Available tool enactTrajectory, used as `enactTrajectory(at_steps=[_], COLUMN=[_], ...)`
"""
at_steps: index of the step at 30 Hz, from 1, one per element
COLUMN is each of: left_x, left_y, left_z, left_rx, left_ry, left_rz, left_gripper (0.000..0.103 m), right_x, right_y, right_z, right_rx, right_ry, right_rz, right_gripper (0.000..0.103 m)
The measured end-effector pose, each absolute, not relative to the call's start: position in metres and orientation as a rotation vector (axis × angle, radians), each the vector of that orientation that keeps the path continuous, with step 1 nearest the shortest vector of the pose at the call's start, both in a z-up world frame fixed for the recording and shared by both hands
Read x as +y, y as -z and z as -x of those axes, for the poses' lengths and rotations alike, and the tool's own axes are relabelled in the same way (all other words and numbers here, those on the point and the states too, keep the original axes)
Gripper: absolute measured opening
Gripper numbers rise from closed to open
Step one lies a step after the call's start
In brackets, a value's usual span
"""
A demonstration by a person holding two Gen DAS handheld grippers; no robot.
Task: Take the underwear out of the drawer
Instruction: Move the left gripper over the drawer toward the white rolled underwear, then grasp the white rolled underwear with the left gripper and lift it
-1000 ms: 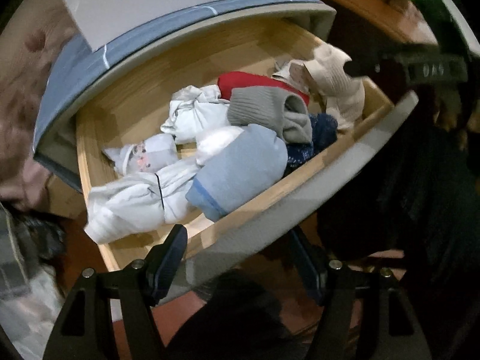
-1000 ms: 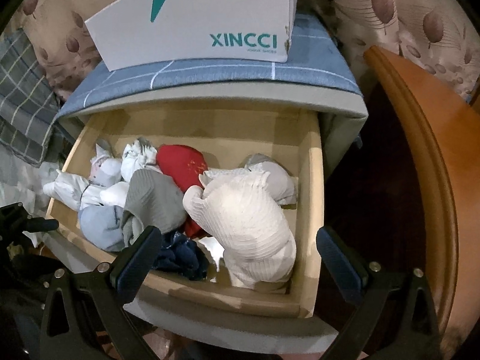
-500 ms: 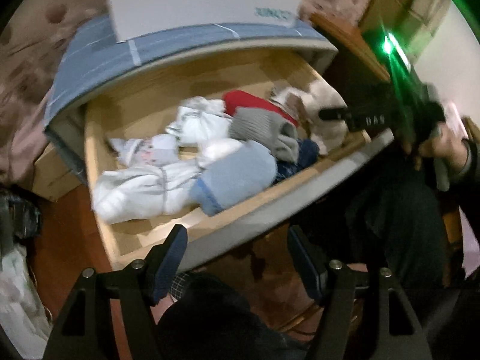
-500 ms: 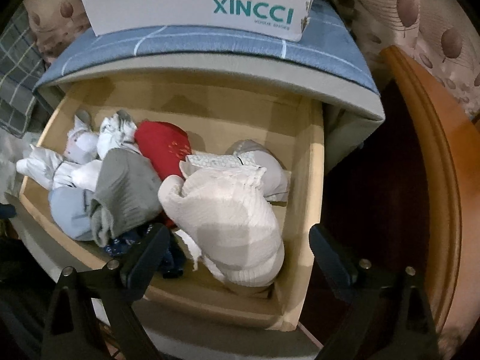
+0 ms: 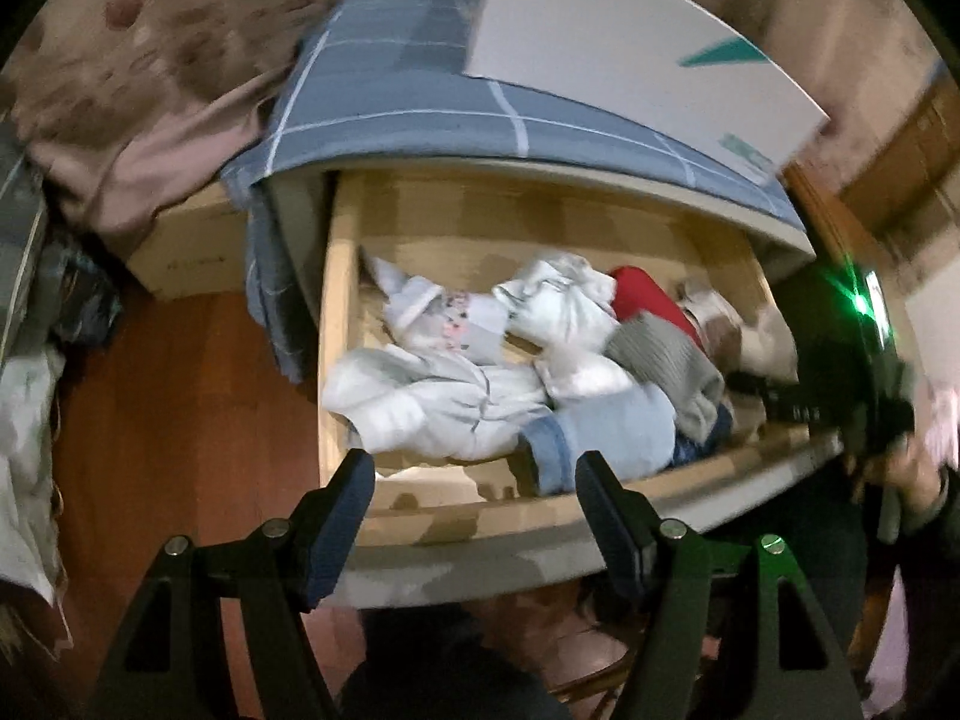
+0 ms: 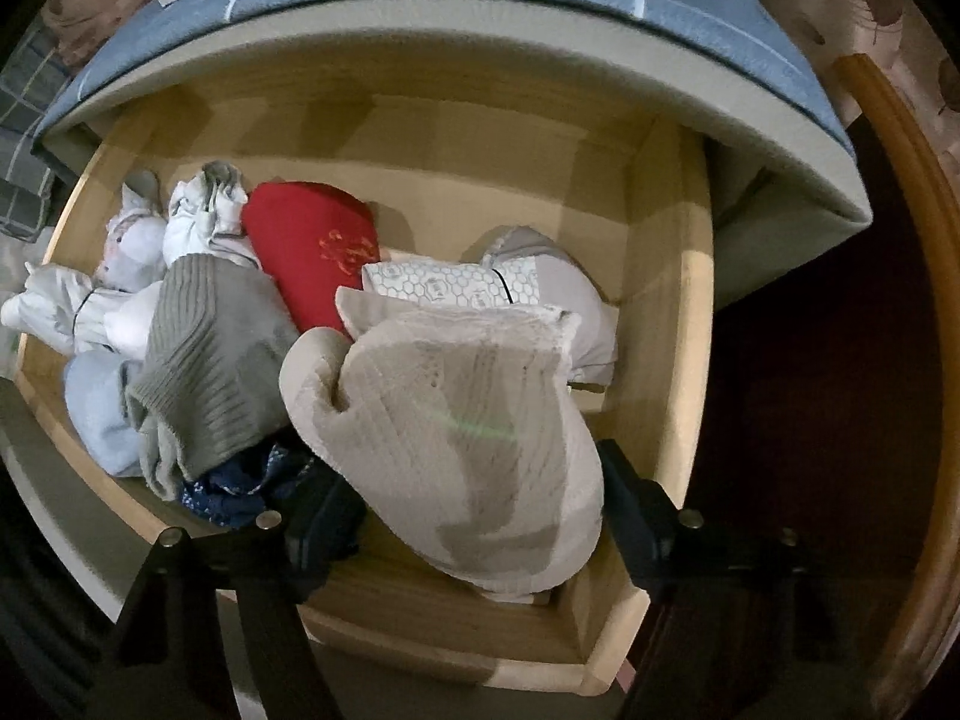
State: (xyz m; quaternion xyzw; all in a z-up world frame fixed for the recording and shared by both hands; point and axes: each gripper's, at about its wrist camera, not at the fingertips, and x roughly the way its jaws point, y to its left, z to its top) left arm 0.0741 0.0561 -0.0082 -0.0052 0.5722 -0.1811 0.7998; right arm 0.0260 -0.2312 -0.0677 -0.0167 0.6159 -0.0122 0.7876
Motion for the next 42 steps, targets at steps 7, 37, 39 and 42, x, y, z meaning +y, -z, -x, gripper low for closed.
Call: enactTrajectory(at_steps=[7,37,39,42], left_x=[0.052,0.033,0.031,0.027], left_y=[0.019,0.083,0.086,0.088], left_z=[-0.083,-0.128,-0.132,-0.137], left_rx=[1.311,1.41,1.407,1.39], left_ry=[0.348,-0.029,-0.034,-0.056], left_rz=[0.095,0.388,0.364,0.287], left_gripper=[0.071,0.071,0.071,0.045], right_x=[-0.233,-0.251,-0.251,-0.251], right_y=[0.072,0.073,0.073,0.074], right_z=[-0.03,-0.027,-0.027,-0.027], right_rx=[1.328,1.323,1.324,1.326], right_ry=[0.046,0.037,0.035,0.033], right_rz=[0.035,-0.047,-0.05,-0.048], right_gripper=[0.061,0.06,0.06,0.06])
